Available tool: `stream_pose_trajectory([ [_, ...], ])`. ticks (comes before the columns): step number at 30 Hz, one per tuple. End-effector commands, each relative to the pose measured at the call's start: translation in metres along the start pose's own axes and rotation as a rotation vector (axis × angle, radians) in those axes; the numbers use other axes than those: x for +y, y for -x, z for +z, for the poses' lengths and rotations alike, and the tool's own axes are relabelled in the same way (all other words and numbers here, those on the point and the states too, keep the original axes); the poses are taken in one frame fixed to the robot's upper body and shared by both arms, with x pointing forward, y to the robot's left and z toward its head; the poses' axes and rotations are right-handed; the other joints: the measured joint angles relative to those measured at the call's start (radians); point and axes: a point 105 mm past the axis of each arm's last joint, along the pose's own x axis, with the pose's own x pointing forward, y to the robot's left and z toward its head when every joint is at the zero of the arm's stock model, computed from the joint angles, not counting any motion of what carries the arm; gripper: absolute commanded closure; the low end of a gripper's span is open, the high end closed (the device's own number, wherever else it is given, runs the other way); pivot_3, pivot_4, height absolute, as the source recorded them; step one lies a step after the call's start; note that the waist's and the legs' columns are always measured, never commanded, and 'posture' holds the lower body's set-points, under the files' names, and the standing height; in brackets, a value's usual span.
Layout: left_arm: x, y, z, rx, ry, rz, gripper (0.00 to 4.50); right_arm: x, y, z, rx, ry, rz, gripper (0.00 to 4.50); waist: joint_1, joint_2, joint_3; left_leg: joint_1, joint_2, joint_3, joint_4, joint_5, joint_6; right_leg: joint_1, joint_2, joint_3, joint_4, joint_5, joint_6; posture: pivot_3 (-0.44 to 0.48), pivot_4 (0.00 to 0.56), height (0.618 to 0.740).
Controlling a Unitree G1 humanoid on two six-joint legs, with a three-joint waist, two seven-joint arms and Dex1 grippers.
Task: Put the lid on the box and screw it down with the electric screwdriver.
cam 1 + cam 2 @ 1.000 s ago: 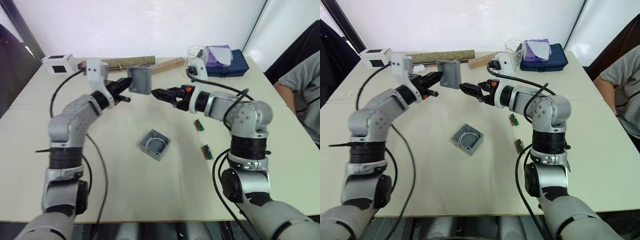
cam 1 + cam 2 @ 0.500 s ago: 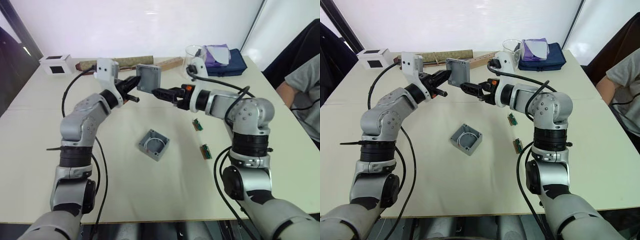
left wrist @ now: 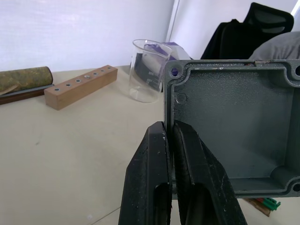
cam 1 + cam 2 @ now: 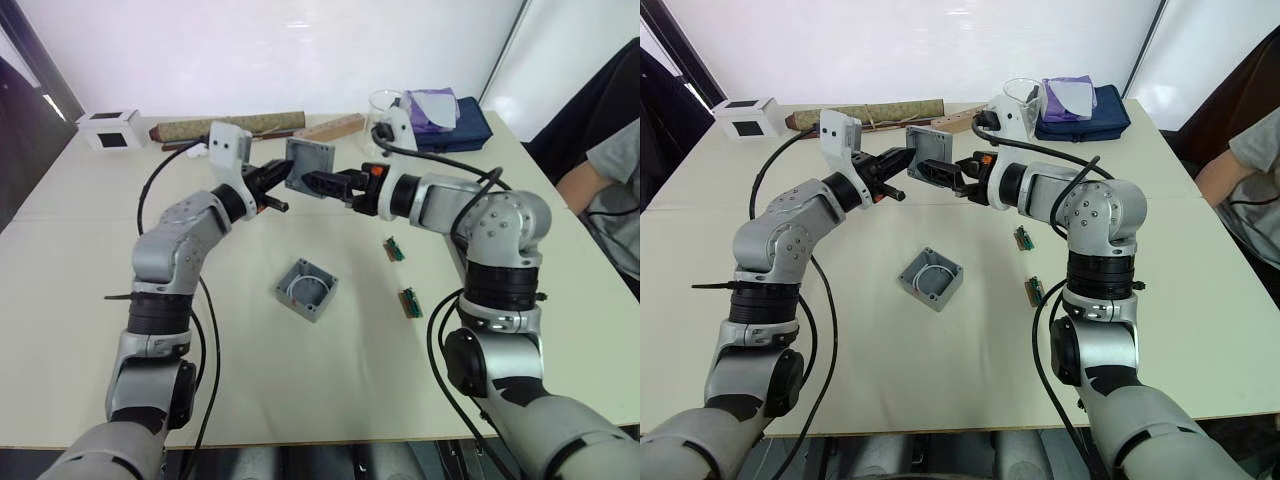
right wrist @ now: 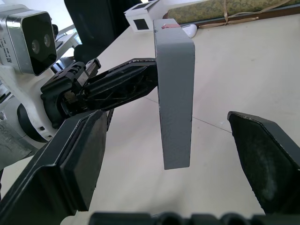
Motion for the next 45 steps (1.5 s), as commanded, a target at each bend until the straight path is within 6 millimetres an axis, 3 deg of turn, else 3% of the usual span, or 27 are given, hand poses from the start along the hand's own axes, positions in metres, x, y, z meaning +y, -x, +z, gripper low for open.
stream_pose_trajectory([
  [1,-0.002,0.0,0.019,-0.057,-0.034,-0.003,4.5,0.013,0.004,0.019,-0.076,0.05,0.038,1.39,0.0,0.0,0.0,0.0,0.0,0.0,0.0,0.0,0.0,0.0,0.0,0.0,0.0,0.0,0.0,0.0,0.15,0.74],
  [8,-0.002,0.002,0.018,-0.054,-0.036,-0.007,4.5,0.012,0.004,0.021,-0.094,0.055,0.029,4.01,0.0,0.0,0.0,0.0,0.0,0.0,0.0,0.0,0.0,0.0,0.0,0.0,0.0,0.0,0.0,0.0,0.15,0.74],
  [9,-0.003,0.002,0.018,-0.055,-0.037,-0.009,4.5,0.012,0.004,0.021,-0.095,0.055,0.027,4.13,0.0,0.0,0.0,0.0,0.0,0.0,0.0,0.0,0.0,0.0,0.0,0.0,0.0,0.0,0.0,0.0,0.15,0.74],
  [17,-0.007,0.004,0.02,-0.064,-0.032,-0.037,4.5,0.012,0.002,0.019,-0.098,0.048,0.03,4.13,0.0,0.0,0.0,0.0,0.0,0.0,0.0,0.0,0.0,0.0,0.0,0.0,0.0,0.0,0.0,0.0,0.15,0.74],
  [19,-0.003,0.008,0.025,-0.083,-0.048,-0.041,3.84,0.014,0.002,0.016,-0.101,0.048,0.039,4.13,0.0,0.0,0.0,0.0,0.0,0.0,0.0,0.0,0.0,0.0,0.0,0.0,0.0,0.0,0.0,0.0,0.15,0.74],
  [21,0.0,0.013,0.029,-0.093,-0.066,-0.049,3.46,0.015,0.002,0.014,-0.105,0.051,0.041,4.13,-0.001,0.0,0.0,0.0,0.0,0.0,0.0,0.0,0.0,0.0,0.0,0.0,0.0,0.0,0.0,0.0,0.15,0.74],
  [23,0.0,0.018,0.033,-0.086,-0.017,-0.088,2.66,0.015,0.002,0.013,-0.112,0.057,0.038,4.13,-0.001,0.0,0.0,0.0,0.0,0.0,-0.001,0.0,0.0,0.0,0.0,0.0,0.0,0.0,0.0,0.0,0.15,0.74],
  [27,0.006,0.038,0.04,-0.067,0.037,-0.146,2.66,0.015,0.004,0.012,-0.131,0.121,0.022,4.13,-0.004,0.0,0.0,0.0,0.0,0.0,-0.001,0.0,0.0,0.0,0.001,0.0,-0.001,0.0,0.0,0.0,0.15,0.74],
  [30,0.02,0.053,0.046,-0.057,0.079,-0.136,3.42,0.012,0.012,0.009,-0.159,0.318,-0.034,4.13,-0.004,0.001,0.0,0.0,0.0,-0.001,-0.001,0.0,0.0,0.0,0.001,0.0,-0.001,0.0,0.0,0.0,0.15,0.74],
  [32,0.027,0.06,0.047,-0.044,0.101,-0.124,4.4,0.013,0.02,0.006,-0.194,0.511,-0.073,4.13,-0.001,0.0,0.0,0.0,0.0,0.0,-0.002,0.0,0.0,0.0,0.001,0.0,-0.002,0.0,0.0,0.0,0.15,0.74],
  [36,0.03,0.067,0.041,0.003,0.122,-0.129,4.4,0.021,0.038,-0.009,-0.248,0.9,-0.108,4.13,0.001,0.0,0.001,0.0,0.0,0.0,-0.002,0.0,0.0,0.001,0.0,0.0,-0.003,-0.001,0.001,0.0,0.15,0.74],
  [42,0.004,0.06,0.02,0.119,0.114,-0.262,4.4,0.038,0.061,-0.071,-0.259,1.624,-0.044,4.13,0.003,-0.001,0.001,0.0,0.0,0.0,-0.003,0.0,0.0,0.001,0.0,0.0,-0.003,-0.001,0.002,0.0,0.15,0.74],
  [45,-0.007,0.056,0.011,0.179,0.095,-0.322,4.4,0.037,0.06,-0.089,-0.292,1.75,0.0,4.13,-0.005,-0.001,0.001,0.0,0.0,0.0,-0.002,0.001,-0.002,0.001,0.0,0.0,-0.003,-0.001,0.002,0.0,0.15,0.74],
])
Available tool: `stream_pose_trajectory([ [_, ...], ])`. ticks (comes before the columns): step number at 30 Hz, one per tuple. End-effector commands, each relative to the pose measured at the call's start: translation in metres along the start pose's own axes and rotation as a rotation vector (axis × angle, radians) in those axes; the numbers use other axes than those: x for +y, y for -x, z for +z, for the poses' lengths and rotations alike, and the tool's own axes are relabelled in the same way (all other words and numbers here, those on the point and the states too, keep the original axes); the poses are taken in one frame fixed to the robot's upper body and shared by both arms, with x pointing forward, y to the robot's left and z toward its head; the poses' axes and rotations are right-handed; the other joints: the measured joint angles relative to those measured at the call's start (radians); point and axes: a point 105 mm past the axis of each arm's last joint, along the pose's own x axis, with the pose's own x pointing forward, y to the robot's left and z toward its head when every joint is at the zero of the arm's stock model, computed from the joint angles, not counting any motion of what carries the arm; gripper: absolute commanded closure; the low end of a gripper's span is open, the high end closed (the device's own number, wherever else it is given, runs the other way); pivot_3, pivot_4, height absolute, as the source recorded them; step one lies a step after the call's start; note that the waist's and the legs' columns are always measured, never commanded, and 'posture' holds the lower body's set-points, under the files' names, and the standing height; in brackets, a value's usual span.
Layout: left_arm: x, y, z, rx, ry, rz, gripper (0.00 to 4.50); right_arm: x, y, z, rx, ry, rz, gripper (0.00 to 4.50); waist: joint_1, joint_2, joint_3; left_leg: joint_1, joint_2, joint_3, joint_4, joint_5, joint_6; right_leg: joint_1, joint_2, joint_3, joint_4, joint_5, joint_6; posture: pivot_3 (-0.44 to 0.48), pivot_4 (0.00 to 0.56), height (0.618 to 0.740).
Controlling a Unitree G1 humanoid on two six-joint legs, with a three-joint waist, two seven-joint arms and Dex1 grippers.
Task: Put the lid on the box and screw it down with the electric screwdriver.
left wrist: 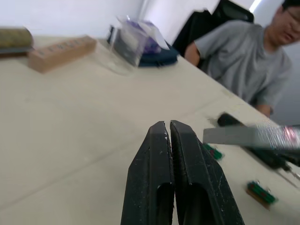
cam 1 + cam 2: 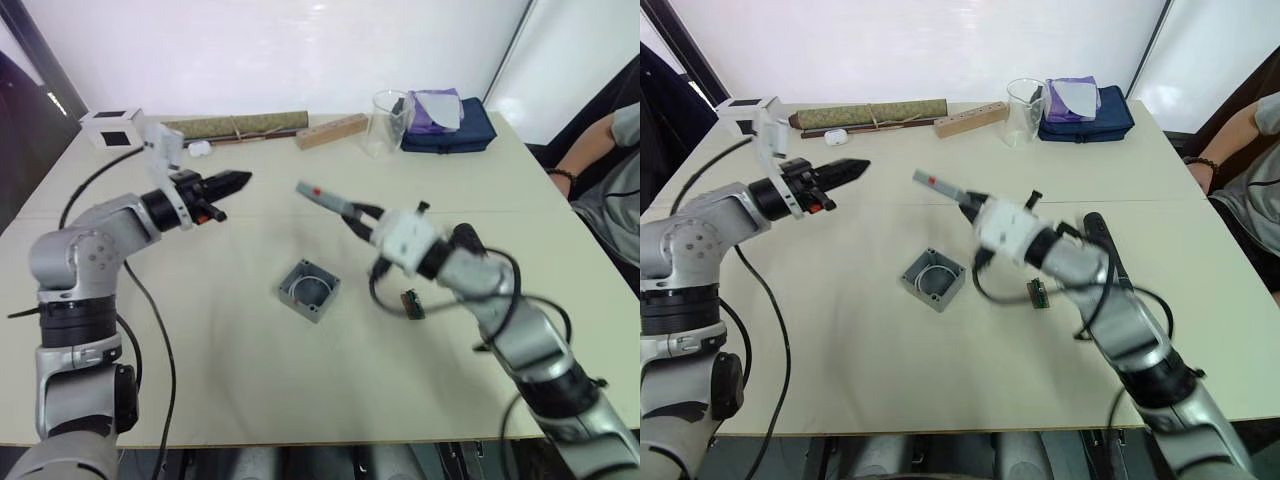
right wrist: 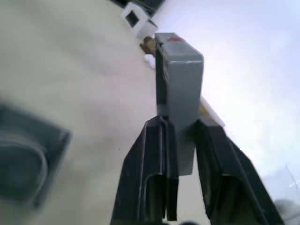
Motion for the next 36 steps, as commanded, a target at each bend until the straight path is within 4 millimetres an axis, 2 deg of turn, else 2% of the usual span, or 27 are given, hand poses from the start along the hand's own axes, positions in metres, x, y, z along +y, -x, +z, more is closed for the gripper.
stream_pose_trajectory([
  [1,-0.02,-0.009,0.001,0.056,-0.074,-0.101,4.4,0.006,-0.002,0.018,-0.153,0.211,-0.054,4.13,-0.005,0.0,0.0,0.001,0.0,0.001,0.0,0.0,0.0,0.0,0.0,0.0,0.0,0.0,0.0,0.0,0.15,0.74],
  [5,-0.032,-0.015,-0.011,0.136,-0.133,-0.174,4.4,0.027,-0.006,0.009,-0.148,0.328,-0.006,4.13,-0.002,0.0,0.0,0.002,0.001,0.0,-0.001,0.0,-0.001,0.001,0.001,0.0,0.001,0.0,0.0,0.0,0.15,0.74],
  [10,-0.037,-0.02,-0.019,0.178,-0.161,-0.211,4.4,0.036,-0.01,0.005,-0.14,0.393,-0.007,4.13,0.003,0.0,0.0,0.002,0.001,0.0,-0.001,0.0,-0.001,0.001,0.001,0.001,0.001,0.0,-0.001,0.0,0.15,0.74],
  [19,-0.036,-0.02,-0.041,0.264,-0.218,-0.225,4.4,0.044,-0.014,-0.004,-0.083,0.41,0.011,4.13,0.002,0.0,0.0,0.002,0.001,0.0,-0.001,0.0,-0.001,0.001,0.001,0.001,0.001,0.0,-0.001,0.0,0.15,0.74],
  [26,-0.033,-0.02,-0.048,0.284,-0.231,-0.224,4.4,0.047,-0.012,-0.007,-0.076,0.417,0.029,4.13,0.003,0.0,0.0,0.002,0.001,0.0,-0.001,0.0,-0.001,0.001,0.001,0.001,0.001,0.0,-0.001,0.0,0.15,0.74],
  [36,-0.033,-0.019,-0.076,0.387,-0.321,-0.234,4.4,0.057,-0.01,-0.011,-0.046,0.394,0.061,4.13,0.003,0.0,0.0,0.002,0.001,0.0,-0.001,0.0,-0.001,0.002,0.001,0.001,0.001,0.0,-0.001,0.0,0.15,0.74],
])
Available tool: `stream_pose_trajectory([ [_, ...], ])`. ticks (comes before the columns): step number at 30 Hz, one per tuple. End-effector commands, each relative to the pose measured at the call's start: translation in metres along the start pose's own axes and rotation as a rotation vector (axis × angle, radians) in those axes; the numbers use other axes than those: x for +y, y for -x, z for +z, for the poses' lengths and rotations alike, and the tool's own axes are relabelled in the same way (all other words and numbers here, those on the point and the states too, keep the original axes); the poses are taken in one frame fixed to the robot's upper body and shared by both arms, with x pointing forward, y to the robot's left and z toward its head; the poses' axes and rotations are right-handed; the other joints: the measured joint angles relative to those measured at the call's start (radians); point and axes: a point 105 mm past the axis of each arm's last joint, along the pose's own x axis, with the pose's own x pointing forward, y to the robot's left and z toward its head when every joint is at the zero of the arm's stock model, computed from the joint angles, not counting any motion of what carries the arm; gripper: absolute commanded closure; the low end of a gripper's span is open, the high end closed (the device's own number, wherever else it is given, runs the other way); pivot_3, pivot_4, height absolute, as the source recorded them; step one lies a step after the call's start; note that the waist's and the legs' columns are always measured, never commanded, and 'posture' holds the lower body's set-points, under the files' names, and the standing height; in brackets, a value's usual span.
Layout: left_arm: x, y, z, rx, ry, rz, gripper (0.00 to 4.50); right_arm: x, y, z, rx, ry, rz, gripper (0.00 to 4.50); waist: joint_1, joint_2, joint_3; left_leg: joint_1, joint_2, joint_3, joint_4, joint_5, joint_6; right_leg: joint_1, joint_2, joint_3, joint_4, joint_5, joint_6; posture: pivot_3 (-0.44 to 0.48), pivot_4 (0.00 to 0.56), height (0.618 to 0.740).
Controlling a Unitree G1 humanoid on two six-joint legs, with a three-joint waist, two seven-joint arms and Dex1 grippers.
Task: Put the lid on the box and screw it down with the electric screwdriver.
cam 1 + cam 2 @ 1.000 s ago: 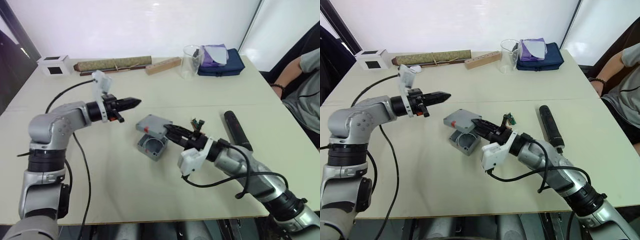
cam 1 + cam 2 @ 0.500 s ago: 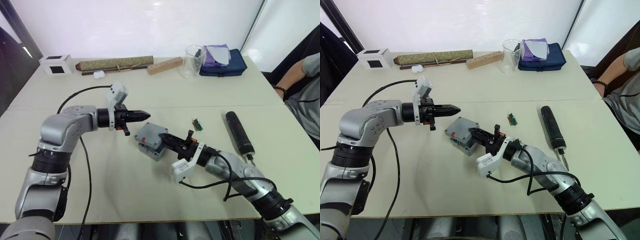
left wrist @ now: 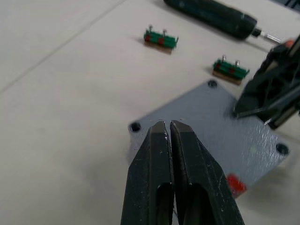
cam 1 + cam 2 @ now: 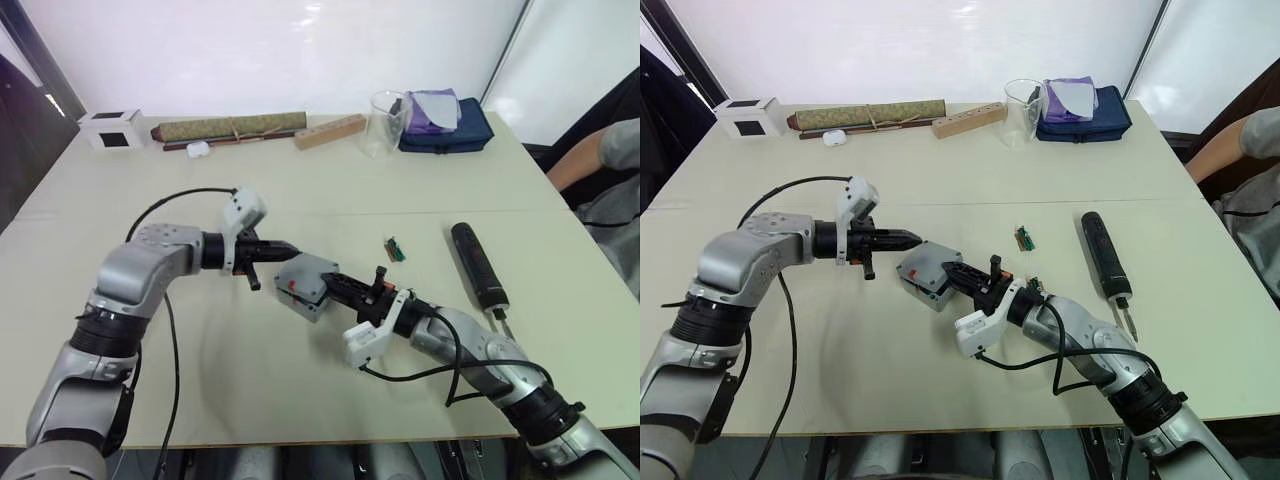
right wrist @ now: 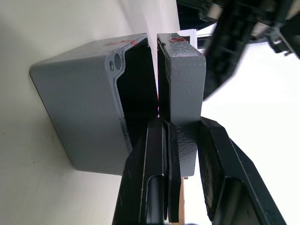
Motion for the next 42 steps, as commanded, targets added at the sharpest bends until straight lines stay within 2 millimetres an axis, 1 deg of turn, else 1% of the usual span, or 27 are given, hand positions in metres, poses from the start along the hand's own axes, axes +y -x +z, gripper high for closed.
stream_pose_trajectory([
  [1,-0.003,0.001,0.004,0.004,-0.08,-0.004,4.4,-0.006,-0.001,0.001,0.008,-0.002,-0.02,4.13,0.0,0.0,0.0,0.0,0.0,0.0,0.0,0.0,0.0,0.0,0.0,0.0,0.0,0.0,0.0,0.0,0.15,0.74],
  [10,-0.005,-0.007,0.0,0.02,-0.104,-0.028,4.4,-0.002,-0.004,0.005,0.003,-0.01,-0.003,4.13,0.0,0.0,0.0,0.0,0.0,0.0,0.001,0.0,0.0,0.001,0.0,0.0,0.0,0.0,0.0,0.0,0.15,0.74],
  [16,-0.011,-0.011,-0.007,0.039,-0.12,-0.059,4.4,0.001,-0.001,0.006,0.004,-0.014,0.005,4.13,0.0,0.0,0.0,0.002,0.0,0.0,0.001,0.0,0.0,0.002,0.0,0.0,0.0,0.0,0.0,0.0,0.15,0.74],
  [23,-0.016,-0.015,-0.009,0.042,-0.131,-0.077,4.4,-0.001,0.001,0.006,0.01,0.0,-0.002,4.13,0.001,0.0,-0.001,0.002,0.0,0.0,0.001,0.0,0.0,0.003,0.0,0.0,0.0,0.0,0.0,0.0,0.15,0.74],
  [25,-0.017,-0.017,-0.01,0.052,-0.146,-0.079,4.4,-0.002,0.001,0.006,0.011,0.008,-0.01,4.13,0.002,0.0,-0.001,0.002,0.0,0.0,0.001,0.0,0.0,0.003,0.0,0.0,0.0,0.0,0.0,0.0,0.15,0.74],
  [31,-0.014,-0.016,-0.007,0.039,-0.146,-0.07,4.4,-0.017,0.001,0.006,0.016,0.041,-0.096,4.13,0.003,0.0,-0.001,0.002,0.0,-0.001,0.001,0.0,0.0,0.003,0.0,0.0,0.0,0.0,0.0,0.0,0.15,0.74],
  [40,-0.014,-0.014,-0.008,0.045,-0.145,-0.07,4.4,-0.015,0.002,0.007,0.015,0.043,-0.098,4.13,0.002,0.0,-0.001,0.002,0.0,-0.001,0.001,0.0,0.0,0.003,0.0,0.0,0.0,0.0,0.0,0.0,0.15,0.74],
  [42,-0.014,-0.014,-0.008,0.045,-0.145,-0.069,4.4,-0.017,0.002,0.007,0.014,0.051,-0.118,4.13,0.002,0.0,-0.001,0.002,0.0,-0.001,0.001,0.0,0.0,0.003,0.0,0.0,0.0,0.0,0.0,0.0,0.15,0.74],
])
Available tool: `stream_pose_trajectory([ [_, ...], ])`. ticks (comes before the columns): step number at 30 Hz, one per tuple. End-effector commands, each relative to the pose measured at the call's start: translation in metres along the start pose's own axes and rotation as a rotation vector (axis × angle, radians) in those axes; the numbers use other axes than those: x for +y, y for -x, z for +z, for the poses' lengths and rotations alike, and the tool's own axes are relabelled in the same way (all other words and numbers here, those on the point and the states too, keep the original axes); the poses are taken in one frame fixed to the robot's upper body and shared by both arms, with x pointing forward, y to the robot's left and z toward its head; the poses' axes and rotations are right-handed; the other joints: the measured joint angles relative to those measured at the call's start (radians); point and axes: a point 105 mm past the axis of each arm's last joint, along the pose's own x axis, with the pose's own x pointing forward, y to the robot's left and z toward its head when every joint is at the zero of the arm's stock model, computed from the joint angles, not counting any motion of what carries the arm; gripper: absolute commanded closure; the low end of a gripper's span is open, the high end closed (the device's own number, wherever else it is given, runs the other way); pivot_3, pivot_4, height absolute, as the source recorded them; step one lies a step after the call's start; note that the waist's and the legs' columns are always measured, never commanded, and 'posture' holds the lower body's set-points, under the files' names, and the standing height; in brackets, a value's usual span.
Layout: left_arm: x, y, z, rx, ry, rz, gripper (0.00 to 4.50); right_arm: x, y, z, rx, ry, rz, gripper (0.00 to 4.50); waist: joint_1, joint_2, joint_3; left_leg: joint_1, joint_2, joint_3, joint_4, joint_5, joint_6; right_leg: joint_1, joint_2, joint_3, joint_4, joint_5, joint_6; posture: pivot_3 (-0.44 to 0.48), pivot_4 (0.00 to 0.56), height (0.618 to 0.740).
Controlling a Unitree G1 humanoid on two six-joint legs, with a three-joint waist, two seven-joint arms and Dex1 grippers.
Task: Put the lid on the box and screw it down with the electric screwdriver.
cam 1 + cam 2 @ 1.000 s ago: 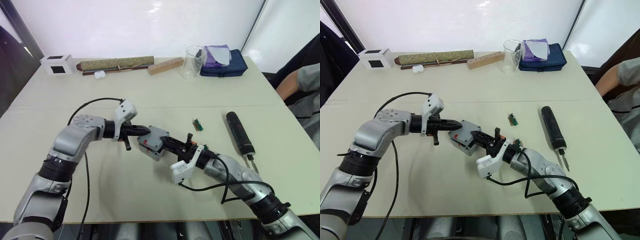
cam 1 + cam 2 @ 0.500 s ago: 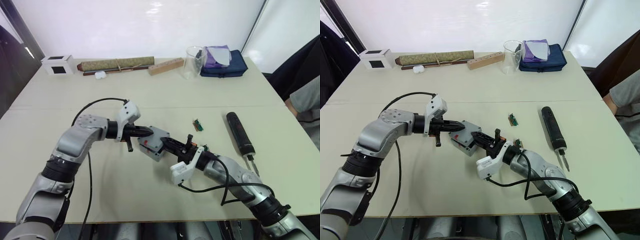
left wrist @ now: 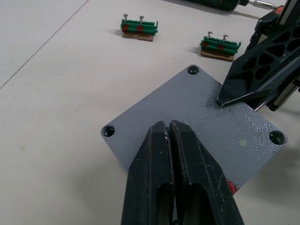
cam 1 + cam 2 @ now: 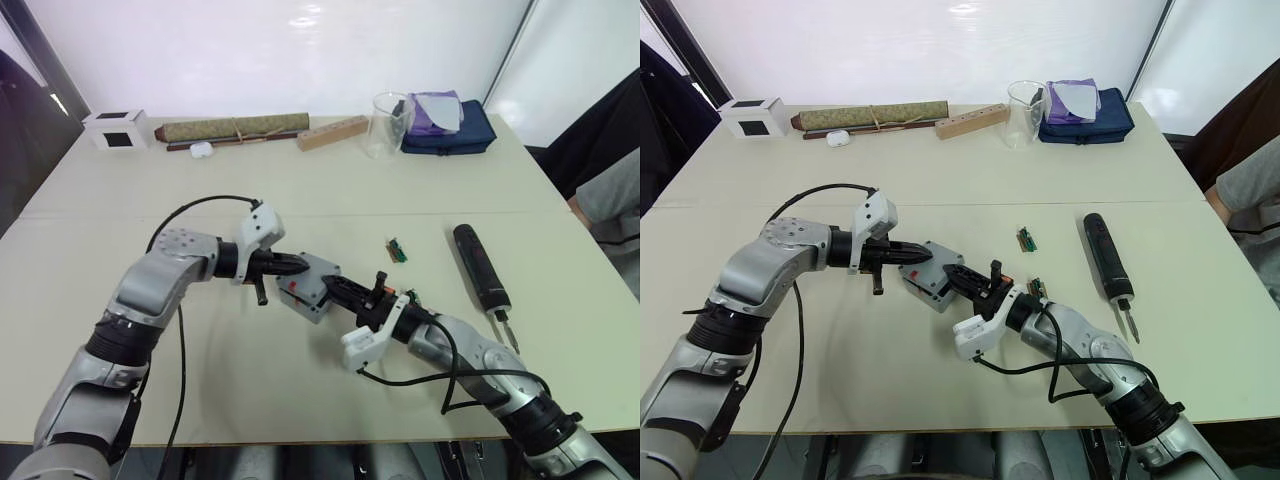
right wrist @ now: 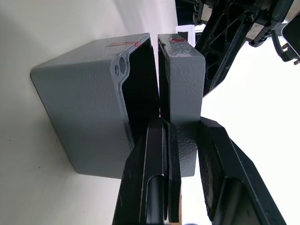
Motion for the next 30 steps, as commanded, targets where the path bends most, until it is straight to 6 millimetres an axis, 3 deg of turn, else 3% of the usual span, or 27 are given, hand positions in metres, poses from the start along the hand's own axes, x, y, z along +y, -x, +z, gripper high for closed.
stream_pose_trajectory([
  [1,-0.004,-0.002,-0.005,0.015,0.007,-0.016,4.4,-0.024,0.002,0.004,-0.017,0.041,-0.108,4.13,0.0,0.0,0.0,0.0,0.0,0.0,0.0,0.0,0.0,0.0,0.0,0.0,0.0,0.0,0.0,0.0,0.15,0.74],
  [10,-0.001,0.0,0.0,0.005,0.003,-0.006,4.4,-0.045,0.0,0.005,-0.016,0.067,-0.216,4.13,-0.001,0.0,0.0,0.0,0.0,0.0,0.0,0.0,0.0,0.0,0.0,0.0,0.0,0.0,0.0,0.0,0.15,0.74],
  [17,-0.005,-0.001,-0.001,0.016,-0.008,-0.021,4.4,-0.038,0.002,0.008,-0.022,0.051,-0.194,4.13,-0.001,0.0,0.0,0.0,0.0,0.0,0.0,0.0,0.0,0.0,0.0,0.0,0.0,0.0,0.0,0.0,0.15,0.74],
  [24,-0.018,-0.005,-0.018,0.091,-0.045,-0.063,4.4,-0.027,0.005,0.012,-0.04,0.036,-0.144,4.13,-0.001,0.0,0.0,0.0,0.0,0.0,0.0,0.0,0.0,0.0,0.0,0.0,0.0,0.0,0.0,0.0,0.15,0.74],
  [27,-0.02,-0.011,-0.046,0.2,-0.093,-0.037,4.4,-0.024,0.004,0.007,-0.024,0.029,-0.106,4.13,-0.001,0.0,0.0,0.0,0.0,0.0,0.0,0.0,0.0,0.0,0.0,0.0,0.0,0.0,0.0,0.0,0.15,0.74],
  [29,-0.013,-0.012,-0.064,0.27,-0.116,0.017,4.5,-0.016,0.003,0.004,-0.013,0.007,-0.06,3.14,0.0,0.0,-0.001,0.002,0.0,0.0,0.0,0.0,0.001,0.003,0.0,0.0,0.0,0.0,0.0,0.0,0.15,0.74],
  [30,-0.011,-0.012,-0.069,0.279,-0.115,0.029,4.5,-0.017,0.003,0.007,-0.021,0.008,-0.064,2.89,0.001,0.0,-0.001,0.005,0.0,-0.001,0.0,-0.001,0.001,0.006,0.0,-0.001,-0.001,0.0,0.0,0.0,0.15,0.74],
])
